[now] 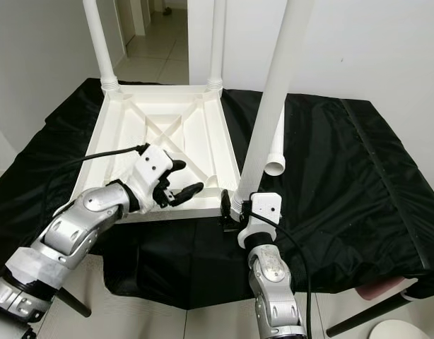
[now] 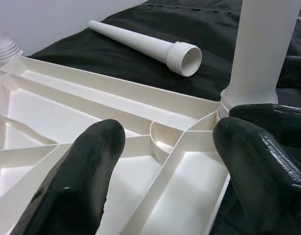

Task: Building children table

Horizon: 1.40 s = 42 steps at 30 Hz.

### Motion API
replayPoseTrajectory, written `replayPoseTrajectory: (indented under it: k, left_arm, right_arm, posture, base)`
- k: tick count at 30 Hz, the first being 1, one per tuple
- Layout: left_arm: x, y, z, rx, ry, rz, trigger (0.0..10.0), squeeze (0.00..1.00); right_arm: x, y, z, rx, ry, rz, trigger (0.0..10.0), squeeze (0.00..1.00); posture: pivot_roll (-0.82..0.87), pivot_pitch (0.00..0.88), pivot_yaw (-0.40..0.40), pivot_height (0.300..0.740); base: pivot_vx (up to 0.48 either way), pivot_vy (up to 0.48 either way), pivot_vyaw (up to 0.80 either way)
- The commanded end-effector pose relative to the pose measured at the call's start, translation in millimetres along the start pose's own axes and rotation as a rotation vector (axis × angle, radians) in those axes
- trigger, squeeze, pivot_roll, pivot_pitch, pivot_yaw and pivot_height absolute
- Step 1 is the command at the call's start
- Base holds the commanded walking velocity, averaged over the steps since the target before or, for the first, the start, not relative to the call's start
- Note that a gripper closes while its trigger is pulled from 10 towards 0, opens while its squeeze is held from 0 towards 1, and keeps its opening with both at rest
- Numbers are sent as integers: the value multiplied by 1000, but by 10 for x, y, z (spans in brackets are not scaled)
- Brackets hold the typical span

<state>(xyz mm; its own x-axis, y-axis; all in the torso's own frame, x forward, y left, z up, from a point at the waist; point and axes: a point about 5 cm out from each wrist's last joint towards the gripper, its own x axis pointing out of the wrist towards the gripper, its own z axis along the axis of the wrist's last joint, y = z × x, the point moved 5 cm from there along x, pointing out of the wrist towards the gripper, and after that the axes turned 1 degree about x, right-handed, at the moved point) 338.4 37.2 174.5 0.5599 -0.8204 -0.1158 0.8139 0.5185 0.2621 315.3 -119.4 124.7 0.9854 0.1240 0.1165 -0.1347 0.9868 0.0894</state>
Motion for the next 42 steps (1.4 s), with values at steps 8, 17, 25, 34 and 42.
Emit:
replayPoseTrajectory:
  k: [8, 17, 25, 34, 42]
  left_arm:
    - [-7, 245, -213, 46, 109, 104, 10000, 0]
    - [-17, 308, -496, 76, 243, 126, 10000, 0]
    - [-24, 356, -653, 82, 321, 140, 10000, 0]
    - [-34, 500, -857, 89, 442, 211, 10000, 0]
    - [-16, 582, -925, 19, 507, 241, 10000, 0]
  right_arm:
    - [-71, 30, 31, 29, -35, 43, 10000, 0]
    - [-92, -5, 74, 29, -58, 33, 10000, 0]
    - [-122, -15, 59, 27, -57, 39, 10000, 0]
    - [-177, -24, 20, 28, -48, 40, 10000, 0]
    - [-212, -29, -3, 24, -42, 28, 10000, 0]
  posture:
    - [-3, 0, -7, 740]
    - [-18, 0, -1, 740]
    - [-28, 0, 1, 740]
    - [-33, 0, 8, 740]
    - [-44, 0, 24, 740]
  base:
    - [0, 0, 0]
    - [0, 0, 0]
    - [0, 0, 0]
    - [0, 0, 0]
    - [0, 0, 0]
